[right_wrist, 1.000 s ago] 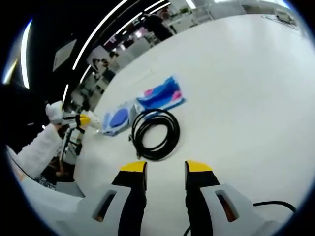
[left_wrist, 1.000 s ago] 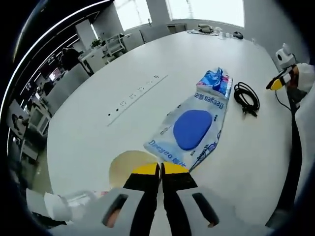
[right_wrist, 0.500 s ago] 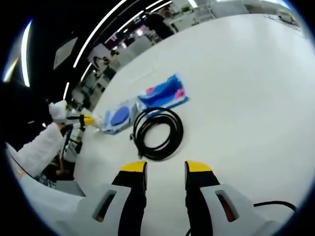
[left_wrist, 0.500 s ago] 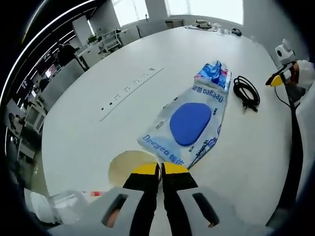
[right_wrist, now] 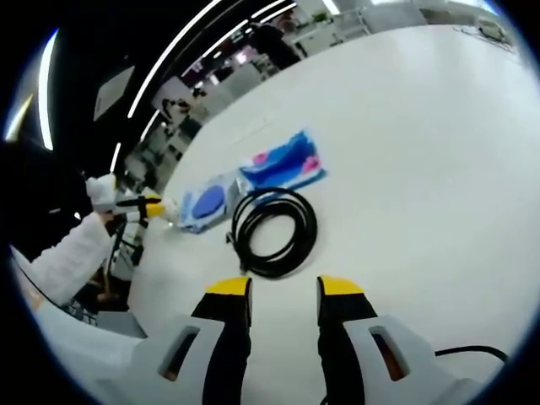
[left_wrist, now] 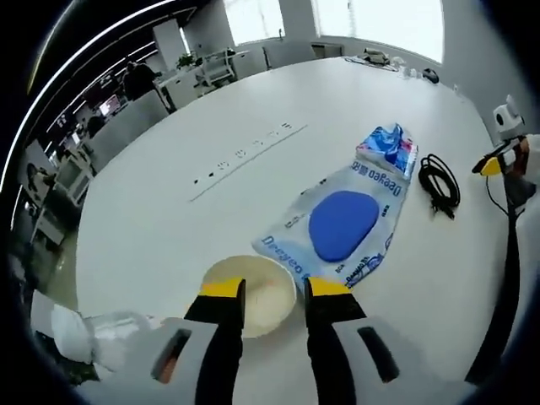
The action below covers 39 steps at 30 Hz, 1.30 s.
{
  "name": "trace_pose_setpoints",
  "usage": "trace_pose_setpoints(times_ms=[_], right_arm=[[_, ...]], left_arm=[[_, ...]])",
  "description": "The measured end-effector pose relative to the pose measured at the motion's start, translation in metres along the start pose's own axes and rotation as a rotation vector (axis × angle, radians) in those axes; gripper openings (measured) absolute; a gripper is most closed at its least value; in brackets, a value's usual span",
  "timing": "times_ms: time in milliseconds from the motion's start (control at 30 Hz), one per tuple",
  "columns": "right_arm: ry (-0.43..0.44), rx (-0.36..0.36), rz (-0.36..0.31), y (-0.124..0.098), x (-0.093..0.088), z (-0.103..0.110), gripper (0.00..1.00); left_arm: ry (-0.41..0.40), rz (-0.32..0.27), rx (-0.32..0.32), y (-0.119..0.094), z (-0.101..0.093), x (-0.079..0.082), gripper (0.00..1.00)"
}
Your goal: Arrange the tabletop items into an orderly group along one side of the table until the central work area is clear of visible clutter.
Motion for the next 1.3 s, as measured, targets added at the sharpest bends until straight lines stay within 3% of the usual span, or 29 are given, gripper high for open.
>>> trace_pose_setpoints(times_ms=[133,233,400,633,733,833,1033,1300], right_arm=[[0.006,-0.001,-0.008,-0.001,0.000,0.000,0.28],[0.011,-0.001,-0.009,-0.001,-0.001,-0.001,0.28],[0.005,0.006,-0.004,0.000,-0.002,0.001,0.28],[-0.003,0.012,-0.004,-0.001,-0.001,0.002,0.28],[-0.002,0.012,-0.004,-0.001,-0.003,0.002,0.28],[-0.002,0.011,-0.002,-0.001,-0.003,0.002,0.28],[-0.001,0.010,-0.004,-0.002,-0.003,0.002,0.27],[-0.006,0.009,0.001,-0.003,-0.004,0.004,0.27]], left_arm=[[-0.043,-0.066,0.048,-0.012,0.003,0.009,0.37],[-0.133,-0.134,0.055,-0.026,0.002,0.017,0.37],[-0.147,-0.219,0.089,-0.051,0.009,0.031,0.42],[-0.272,-0.371,0.197,-0.084,0.033,0.044,0.61],[-0.302,-0.426,0.281,-0.101,0.048,0.043,0.68],[-0.335,-0.444,0.324,-0.110,0.061,0.037,0.68],[-0.383,-0.422,0.360,-0.114,0.080,0.020,0.65],[-0.431,-0.397,0.365,-0.102,0.096,0.007,0.49]])
Point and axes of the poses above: the point that each gripper's makers call its tool centre point, and the gripper's own axes: y roughly forward along the fingers, z roughly to its left, x roughly out of its top, the point moved 3 cm from there along -y, roughly backward along the fingers
